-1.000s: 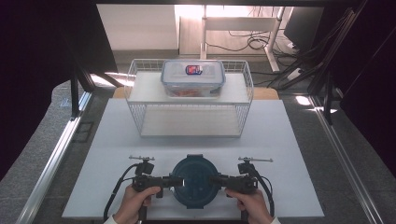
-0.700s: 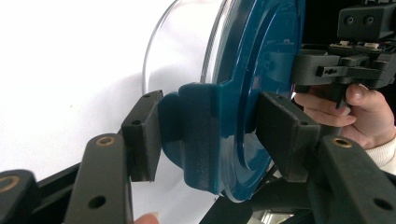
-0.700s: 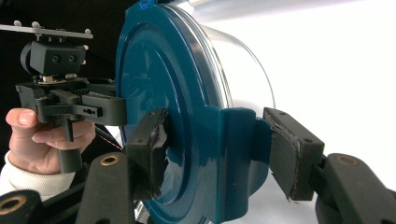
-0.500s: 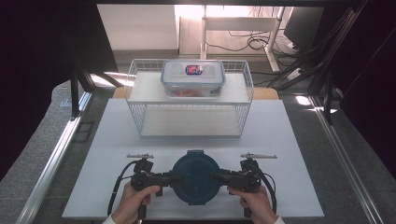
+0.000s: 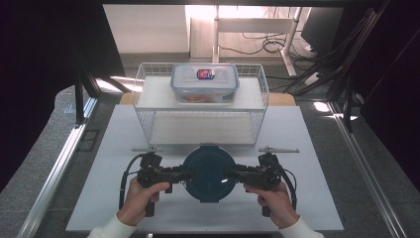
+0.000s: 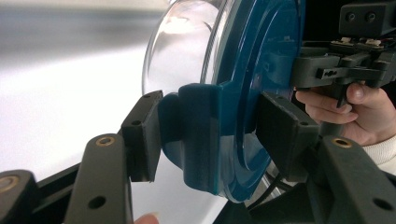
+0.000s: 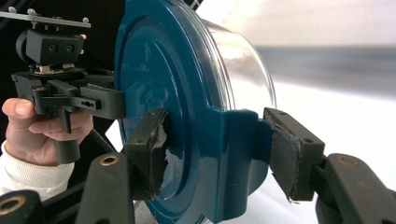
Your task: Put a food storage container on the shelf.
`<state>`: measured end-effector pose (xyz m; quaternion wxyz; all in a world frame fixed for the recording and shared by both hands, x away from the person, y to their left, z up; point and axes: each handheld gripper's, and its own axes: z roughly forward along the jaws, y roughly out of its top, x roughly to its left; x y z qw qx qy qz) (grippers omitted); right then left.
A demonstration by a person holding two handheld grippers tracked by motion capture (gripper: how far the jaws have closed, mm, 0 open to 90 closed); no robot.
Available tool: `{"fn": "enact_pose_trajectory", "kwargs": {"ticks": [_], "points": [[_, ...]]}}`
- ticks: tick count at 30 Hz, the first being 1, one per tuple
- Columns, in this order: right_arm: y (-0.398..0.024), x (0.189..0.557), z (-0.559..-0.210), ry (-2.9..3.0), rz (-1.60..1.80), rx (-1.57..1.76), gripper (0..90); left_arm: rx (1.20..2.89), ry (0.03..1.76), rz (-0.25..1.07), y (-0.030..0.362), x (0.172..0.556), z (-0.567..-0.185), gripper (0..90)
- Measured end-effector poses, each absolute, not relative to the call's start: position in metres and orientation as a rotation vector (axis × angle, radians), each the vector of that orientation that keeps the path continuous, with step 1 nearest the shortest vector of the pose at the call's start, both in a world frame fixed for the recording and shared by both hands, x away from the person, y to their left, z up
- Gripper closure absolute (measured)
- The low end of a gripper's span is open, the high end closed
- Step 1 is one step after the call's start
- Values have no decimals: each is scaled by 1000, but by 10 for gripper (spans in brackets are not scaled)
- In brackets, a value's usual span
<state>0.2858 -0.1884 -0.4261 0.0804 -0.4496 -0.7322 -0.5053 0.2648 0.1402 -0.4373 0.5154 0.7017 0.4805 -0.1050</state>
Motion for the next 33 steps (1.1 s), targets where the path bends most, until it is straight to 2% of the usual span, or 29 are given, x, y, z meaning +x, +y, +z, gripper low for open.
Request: {"fn": "enact_pose_trajectory", "kwargs": {"ticks": [12,33], "points": [[-191,303,-388,-2221,-1603,-1307,418,1683,1103,-183,139,284,-399,428],[-182,321,-348,-2235,-1660,-1261,418,1672,1066,-115,148,298,-353,430]]}}
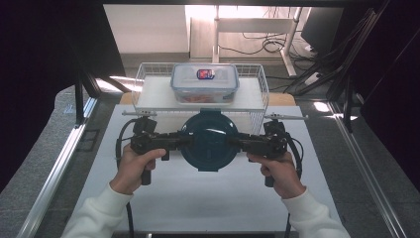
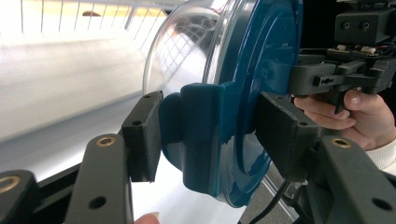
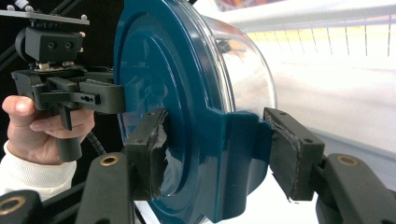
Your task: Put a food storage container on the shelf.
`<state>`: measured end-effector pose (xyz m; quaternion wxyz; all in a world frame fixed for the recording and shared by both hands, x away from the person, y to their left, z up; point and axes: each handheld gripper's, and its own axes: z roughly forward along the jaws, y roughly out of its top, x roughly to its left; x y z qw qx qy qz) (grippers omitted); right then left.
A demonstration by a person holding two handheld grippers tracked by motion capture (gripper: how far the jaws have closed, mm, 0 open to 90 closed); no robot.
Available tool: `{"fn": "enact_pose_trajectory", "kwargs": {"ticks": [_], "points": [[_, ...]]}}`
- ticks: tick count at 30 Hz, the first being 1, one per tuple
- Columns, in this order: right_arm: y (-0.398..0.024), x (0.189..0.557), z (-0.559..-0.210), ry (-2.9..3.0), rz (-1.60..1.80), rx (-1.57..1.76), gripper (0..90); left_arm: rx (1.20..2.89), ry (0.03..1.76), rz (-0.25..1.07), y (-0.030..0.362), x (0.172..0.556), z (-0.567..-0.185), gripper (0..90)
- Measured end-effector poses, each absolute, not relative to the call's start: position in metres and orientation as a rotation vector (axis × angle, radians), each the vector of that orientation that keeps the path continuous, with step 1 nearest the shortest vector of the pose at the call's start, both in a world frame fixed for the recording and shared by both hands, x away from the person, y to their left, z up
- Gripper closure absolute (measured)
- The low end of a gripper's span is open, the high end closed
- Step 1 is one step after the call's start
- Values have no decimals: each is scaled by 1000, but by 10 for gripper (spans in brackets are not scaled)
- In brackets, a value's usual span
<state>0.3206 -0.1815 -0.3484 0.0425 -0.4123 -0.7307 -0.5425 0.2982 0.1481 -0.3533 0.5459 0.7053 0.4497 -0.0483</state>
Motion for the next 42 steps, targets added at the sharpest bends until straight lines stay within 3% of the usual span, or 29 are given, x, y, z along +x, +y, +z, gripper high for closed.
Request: {"fn": "enact_pose_trajectory", "kwargs": {"ticks": [27,42], "points": [[-163,363,-261,-2293,-1716,-1185,419,1668,1024,-32,167,340,-263,426],[-148,419,-205,-2328,-1723,-1153,421,1657,1026,-34,181,392,-216,426]]}}
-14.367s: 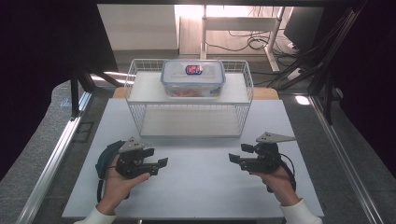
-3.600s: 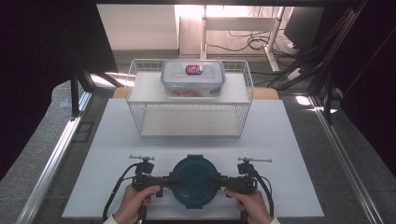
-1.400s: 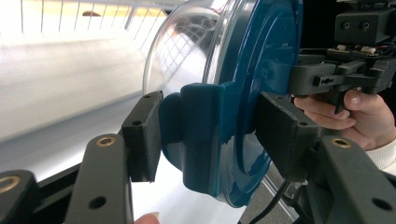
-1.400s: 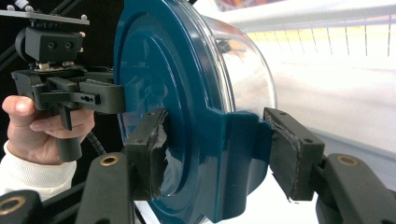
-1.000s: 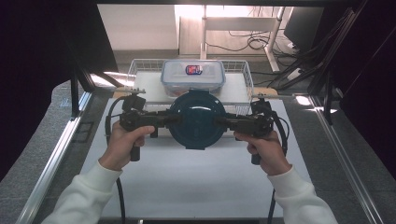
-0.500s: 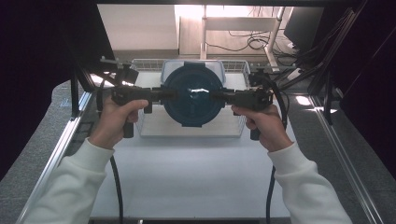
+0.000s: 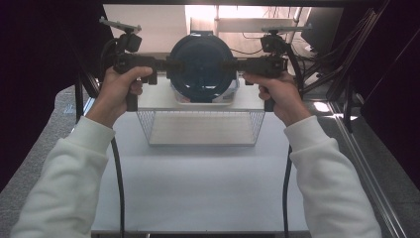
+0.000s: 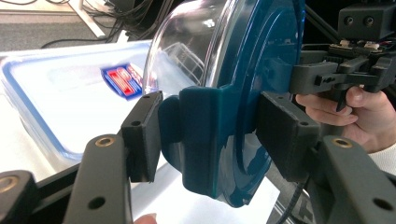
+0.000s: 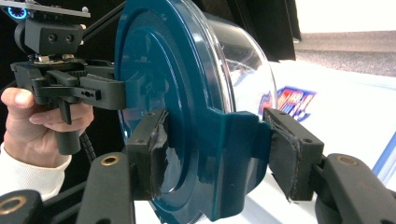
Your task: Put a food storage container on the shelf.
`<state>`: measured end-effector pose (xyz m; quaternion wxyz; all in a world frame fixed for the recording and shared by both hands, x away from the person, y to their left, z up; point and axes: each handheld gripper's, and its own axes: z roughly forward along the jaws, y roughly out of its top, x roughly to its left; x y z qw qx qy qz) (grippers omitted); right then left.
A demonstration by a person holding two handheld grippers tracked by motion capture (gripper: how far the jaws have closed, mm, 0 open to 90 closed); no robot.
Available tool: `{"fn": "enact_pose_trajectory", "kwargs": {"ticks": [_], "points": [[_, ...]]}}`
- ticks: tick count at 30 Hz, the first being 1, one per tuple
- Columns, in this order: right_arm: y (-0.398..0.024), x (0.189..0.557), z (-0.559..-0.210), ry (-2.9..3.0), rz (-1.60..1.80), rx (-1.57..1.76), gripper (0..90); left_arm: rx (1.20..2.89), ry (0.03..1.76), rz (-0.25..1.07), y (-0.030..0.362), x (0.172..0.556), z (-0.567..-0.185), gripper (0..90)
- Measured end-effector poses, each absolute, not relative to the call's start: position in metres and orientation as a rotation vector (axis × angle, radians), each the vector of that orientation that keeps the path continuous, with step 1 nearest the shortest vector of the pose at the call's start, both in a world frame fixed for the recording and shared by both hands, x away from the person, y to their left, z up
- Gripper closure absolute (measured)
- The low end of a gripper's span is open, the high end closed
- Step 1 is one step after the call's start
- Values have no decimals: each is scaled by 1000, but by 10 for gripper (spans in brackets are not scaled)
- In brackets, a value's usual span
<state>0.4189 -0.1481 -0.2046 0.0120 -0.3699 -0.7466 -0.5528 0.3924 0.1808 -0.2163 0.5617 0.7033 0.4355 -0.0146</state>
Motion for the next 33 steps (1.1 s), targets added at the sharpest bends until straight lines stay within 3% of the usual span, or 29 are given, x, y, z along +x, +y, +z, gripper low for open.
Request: {"fn": "enact_pose_trajectory", "kwargs": {"ticks": [12,33], "points": [[-148,475,-221,-2263,-1610,-1228,421,1647,1119,-138,179,448,-238,422],[-153,522,-260,-1900,-1549,-1412,382,1443,1260,-294,185,490,-273,346]]}}
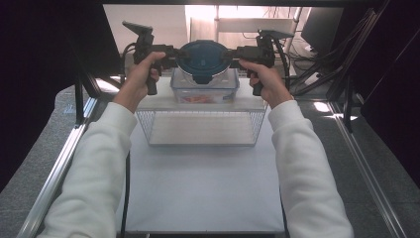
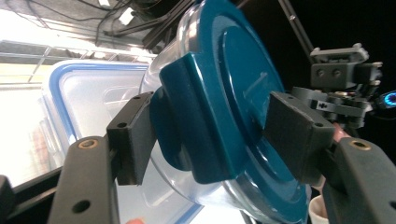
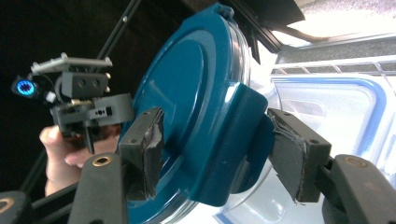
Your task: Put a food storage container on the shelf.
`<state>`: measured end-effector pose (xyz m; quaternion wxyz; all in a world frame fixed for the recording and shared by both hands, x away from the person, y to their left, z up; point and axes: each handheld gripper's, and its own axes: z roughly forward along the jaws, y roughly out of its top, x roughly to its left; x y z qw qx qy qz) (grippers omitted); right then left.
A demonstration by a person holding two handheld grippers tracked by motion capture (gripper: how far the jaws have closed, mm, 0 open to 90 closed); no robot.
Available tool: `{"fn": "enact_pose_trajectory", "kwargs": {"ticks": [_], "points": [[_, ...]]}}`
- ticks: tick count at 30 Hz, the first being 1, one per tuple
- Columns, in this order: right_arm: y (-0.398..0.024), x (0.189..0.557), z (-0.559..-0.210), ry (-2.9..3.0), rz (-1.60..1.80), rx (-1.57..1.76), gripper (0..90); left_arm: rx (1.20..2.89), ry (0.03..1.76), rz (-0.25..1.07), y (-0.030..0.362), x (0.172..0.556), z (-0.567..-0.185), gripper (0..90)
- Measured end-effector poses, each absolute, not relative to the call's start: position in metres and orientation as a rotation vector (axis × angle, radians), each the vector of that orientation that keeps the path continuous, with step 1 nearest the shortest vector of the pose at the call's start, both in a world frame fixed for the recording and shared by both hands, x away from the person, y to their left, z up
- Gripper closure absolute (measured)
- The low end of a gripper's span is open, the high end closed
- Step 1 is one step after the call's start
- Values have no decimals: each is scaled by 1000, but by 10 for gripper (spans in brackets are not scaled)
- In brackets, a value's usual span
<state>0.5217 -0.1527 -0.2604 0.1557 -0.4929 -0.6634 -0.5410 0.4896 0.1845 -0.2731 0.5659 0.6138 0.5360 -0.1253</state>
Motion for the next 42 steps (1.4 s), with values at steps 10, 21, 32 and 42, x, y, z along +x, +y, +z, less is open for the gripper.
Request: {"fn": "enact_pose_trajectory", "kwargs": {"ticks": [10,21,32,42], "points": [[-152,514,-259,-1947,-1680,-1444,242,1478,1221,-172,179,481,-273,189],[-174,469,-245,-2215,-1849,-1293,158,1489,1135,112,189,424,-268,133],[-208,390,-293,-2442,-1931,-1143,192,1642,1049,268,190,336,-323,170],[-232,343,-355,-2503,-1904,-1144,197,1729,1012,260,177,297,-379,183]]}}
